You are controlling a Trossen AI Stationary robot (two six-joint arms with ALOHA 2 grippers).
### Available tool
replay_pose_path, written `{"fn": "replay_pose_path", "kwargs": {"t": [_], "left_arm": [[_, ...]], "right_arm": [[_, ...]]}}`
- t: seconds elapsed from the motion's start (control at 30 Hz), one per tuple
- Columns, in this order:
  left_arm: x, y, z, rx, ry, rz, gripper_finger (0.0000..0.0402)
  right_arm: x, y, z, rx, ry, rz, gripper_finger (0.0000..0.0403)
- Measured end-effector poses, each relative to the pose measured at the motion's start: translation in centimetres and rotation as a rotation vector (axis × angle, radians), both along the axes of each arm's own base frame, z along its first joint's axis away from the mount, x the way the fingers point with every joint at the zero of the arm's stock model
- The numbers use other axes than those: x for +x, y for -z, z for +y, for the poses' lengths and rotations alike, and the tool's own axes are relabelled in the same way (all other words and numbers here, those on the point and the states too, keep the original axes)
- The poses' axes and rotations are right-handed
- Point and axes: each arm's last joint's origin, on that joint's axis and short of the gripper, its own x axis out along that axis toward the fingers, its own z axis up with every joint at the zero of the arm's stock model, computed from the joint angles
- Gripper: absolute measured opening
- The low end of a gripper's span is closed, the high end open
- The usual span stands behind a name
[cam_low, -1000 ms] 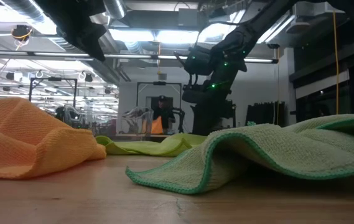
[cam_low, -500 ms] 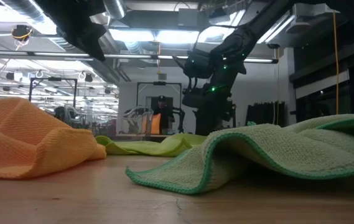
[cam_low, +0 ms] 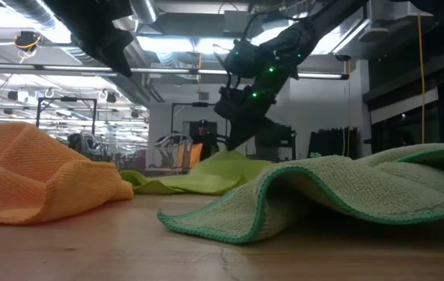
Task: Fold microfiber towels
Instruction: Fold the light green towel
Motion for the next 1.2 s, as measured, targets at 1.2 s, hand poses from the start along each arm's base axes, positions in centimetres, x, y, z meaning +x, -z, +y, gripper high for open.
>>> {"fn": "replay_pose_path", "kwargs": {"t": [1.2], "left_arm": [[0.1, -0.1, 0.0, 0.008, -0.008, -0.011, 0.0074]], "right_arm": [[1.7, -1.0, 3.1, 0.143, -0.104, -0.160, 0.0064]]}}
